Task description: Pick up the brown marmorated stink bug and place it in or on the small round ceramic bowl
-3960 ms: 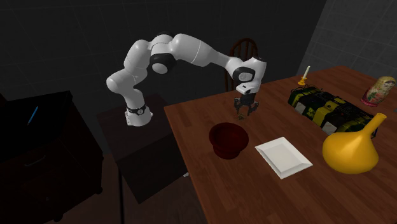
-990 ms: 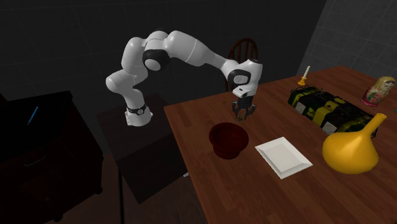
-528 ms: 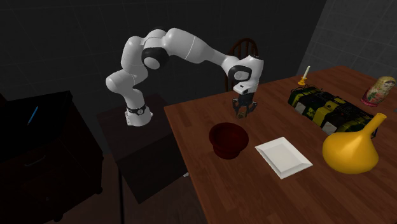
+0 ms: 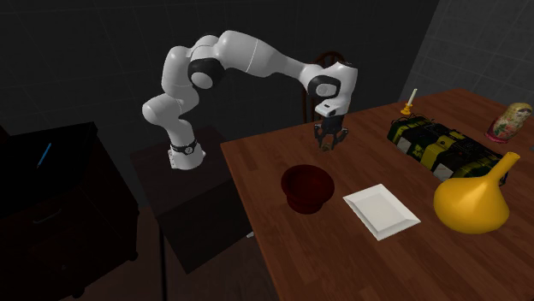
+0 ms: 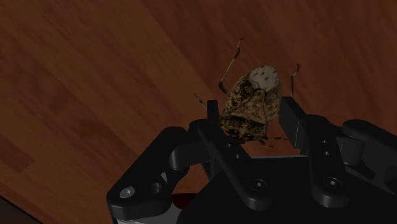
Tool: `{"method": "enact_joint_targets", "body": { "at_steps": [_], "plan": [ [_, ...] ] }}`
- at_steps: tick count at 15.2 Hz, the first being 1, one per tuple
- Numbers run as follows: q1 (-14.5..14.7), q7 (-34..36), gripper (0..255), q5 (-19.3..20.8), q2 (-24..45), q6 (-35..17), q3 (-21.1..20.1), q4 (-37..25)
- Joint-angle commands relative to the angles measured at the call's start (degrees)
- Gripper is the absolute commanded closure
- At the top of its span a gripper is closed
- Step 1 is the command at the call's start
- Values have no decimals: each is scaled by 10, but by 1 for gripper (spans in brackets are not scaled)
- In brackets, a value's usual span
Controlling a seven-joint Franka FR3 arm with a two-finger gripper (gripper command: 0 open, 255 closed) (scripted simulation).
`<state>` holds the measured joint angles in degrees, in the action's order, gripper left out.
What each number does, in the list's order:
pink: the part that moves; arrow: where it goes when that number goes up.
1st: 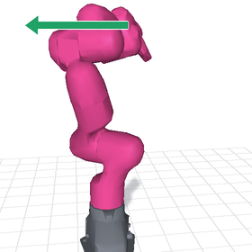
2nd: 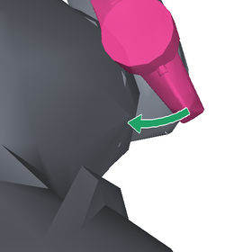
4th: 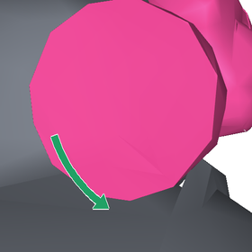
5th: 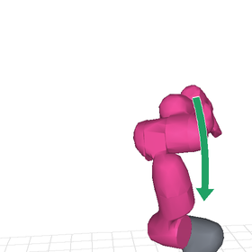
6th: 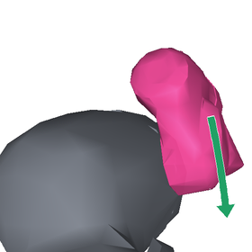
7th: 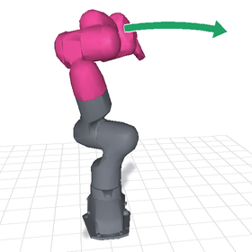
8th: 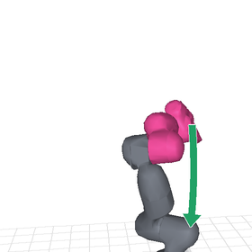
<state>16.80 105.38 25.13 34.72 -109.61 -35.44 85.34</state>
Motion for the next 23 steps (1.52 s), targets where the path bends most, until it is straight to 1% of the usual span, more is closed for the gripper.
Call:
{"method": "enact_joint_targets", "body": {
  "at_steps": [1, 10, 19, 23],
  "plan": [
    [0, -3, 255, -4, -5, 12, -2, -8],
    [2, -16, 255, -18, -23, 69, -10, -51],
    [11, -28, 255, -26, -31, 131, -15, -109],
    [-45, -74, 255, -42, -68, 111, -13, -61]
  ]
}}
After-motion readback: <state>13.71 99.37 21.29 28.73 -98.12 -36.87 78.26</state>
